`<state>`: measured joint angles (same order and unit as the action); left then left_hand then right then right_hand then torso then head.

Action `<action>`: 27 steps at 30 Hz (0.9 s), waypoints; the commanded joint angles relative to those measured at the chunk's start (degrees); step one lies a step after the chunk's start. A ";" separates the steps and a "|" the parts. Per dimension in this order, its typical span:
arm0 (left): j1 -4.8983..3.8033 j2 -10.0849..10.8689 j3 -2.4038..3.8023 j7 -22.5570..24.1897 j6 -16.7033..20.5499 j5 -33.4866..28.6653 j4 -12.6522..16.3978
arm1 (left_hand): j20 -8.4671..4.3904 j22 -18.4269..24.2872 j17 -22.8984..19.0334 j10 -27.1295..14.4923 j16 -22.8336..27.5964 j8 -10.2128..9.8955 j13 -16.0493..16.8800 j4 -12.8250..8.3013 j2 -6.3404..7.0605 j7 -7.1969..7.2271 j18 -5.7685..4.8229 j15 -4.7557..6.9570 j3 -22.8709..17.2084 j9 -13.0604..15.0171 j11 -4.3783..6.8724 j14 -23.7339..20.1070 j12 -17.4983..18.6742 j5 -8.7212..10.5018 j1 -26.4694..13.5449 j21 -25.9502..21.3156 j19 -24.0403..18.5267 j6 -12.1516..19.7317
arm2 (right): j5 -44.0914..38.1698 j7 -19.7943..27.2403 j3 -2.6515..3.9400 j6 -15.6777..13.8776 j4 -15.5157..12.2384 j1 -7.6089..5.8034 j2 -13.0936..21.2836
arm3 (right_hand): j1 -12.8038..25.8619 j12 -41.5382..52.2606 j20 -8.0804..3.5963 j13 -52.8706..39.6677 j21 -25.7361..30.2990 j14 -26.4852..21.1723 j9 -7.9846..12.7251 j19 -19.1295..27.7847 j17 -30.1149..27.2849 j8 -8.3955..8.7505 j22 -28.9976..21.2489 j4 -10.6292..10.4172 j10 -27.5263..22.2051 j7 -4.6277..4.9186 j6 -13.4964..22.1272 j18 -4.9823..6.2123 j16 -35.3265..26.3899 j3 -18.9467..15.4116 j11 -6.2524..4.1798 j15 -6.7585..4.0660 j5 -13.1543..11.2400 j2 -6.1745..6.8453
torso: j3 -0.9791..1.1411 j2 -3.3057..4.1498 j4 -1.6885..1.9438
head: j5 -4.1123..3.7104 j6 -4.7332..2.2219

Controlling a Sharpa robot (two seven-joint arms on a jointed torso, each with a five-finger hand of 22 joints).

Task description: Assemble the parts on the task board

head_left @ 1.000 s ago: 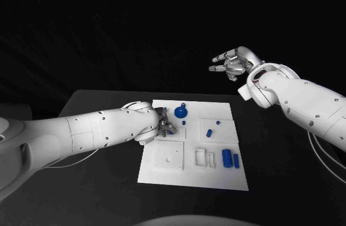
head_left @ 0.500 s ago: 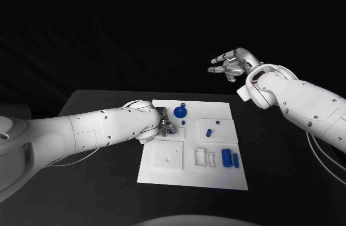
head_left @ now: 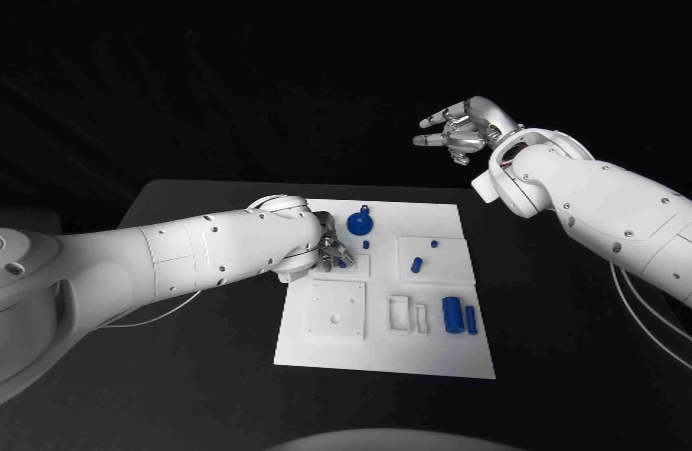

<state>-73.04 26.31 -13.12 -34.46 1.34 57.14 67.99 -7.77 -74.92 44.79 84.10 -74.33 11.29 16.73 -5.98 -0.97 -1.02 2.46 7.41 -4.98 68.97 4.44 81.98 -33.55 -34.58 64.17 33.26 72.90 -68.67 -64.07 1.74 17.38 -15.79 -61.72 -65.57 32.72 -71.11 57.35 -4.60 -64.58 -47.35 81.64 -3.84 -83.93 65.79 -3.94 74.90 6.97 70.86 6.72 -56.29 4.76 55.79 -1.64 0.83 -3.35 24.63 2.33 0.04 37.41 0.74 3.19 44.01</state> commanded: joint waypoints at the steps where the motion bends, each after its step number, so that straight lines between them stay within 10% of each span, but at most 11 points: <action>1: 0.72 -0.16 -0.56 -2.09 -3.27 0.29 -0.59 | -0.06 -0.93 -0.12 2.74 0.38 0.29 -0.02 -3.15 -0.56 3.82 -0.20 0.09 -2.90 0.19 0.35 0.14 0.12 2.44 1.10 -0.45 0.14 -3.54 | -0.64 0.14 0.02 0.83 -0.08 0.06 -0.06 | 0.09 0.19 0.21 0.05 0.18 -0.45 0.06 -2.00 -0.04 0.34 5.86 0.37 -0.37 0.09 -0.29 0.86 -0.18 -0.02 -0.18 0.03 -0.26 -0.36 | -0.05 0.00 0.03 | -0.05 -0.01; 12: 0.78 -0.65 -0.56 -1.49 -1.97 1.92 -1.56 | -0.42 -0.92 -1.05 2.72 1.05 0.74 0.26 4.78 0.90 4.25 -0.73 0.30 5.37 1.63 0.38 0.07 0.38 15.59 2.28 -1.31 0.42 -3.99 | -0.68 0.15 0.02 0.85 -0.22 0.17 0.03 | 0.15 0.11 0.22 0.11 0.38 -0.50 0.06 -1.98 -0.12 0.34 5.81 0.38 -0.44 0.10 -0.25 0.88 -0.29 -0.03 -0.17 0.05 -0.24 -0.37 | -0.12 0.04 0.07 | -0.27 0.03; 27: 0.81 -0.21 -0.57 -1.23 -1.42 2.85 -1.68 | -0.53 -0.99 -1.01 2.72 1.05 1.05 0.44 8.66 2.41 4.27 -0.90 0.34 5.95 2.78 0.37 0.10 0.37 17.73 3.31 -1.63 0.59 -4.38 | -0.69 0.14 0.02 0.98 -0.35 0.37 0.19 | 0.18 0.06 0.23 0.15 0.57 -0.56 0.06 -1.94 -0.24 0.34 5.77 0.37 -0.48 0.12 -0.21 0.90 -0.46 -0.05 -0.17 0.06 -0.22 -0.39 | -0.08 0.01 0.06 | -0.30 0.19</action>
<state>-72.77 25.78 -13.23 -34.10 1.05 58.58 66.64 -8.09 -74.93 43.78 83.72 -73.44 12.15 17.10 2.36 1.04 2.99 2.62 7.43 0.92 71.69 4.82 81.96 -33.36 -17.02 67.50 31.91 73.22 -73.09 -64.26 1.70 17.38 -15.55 -61.95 -65.27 32.88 -71.11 57.35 -4.60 -64.52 -46.98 81.46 -3.84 -83.93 65.61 -3.93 74.91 6.97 70.65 6.72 -56.29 4.76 55.54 -1.64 0.62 -3.16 24.63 2.33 -0.05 37.43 0.82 2.86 44.17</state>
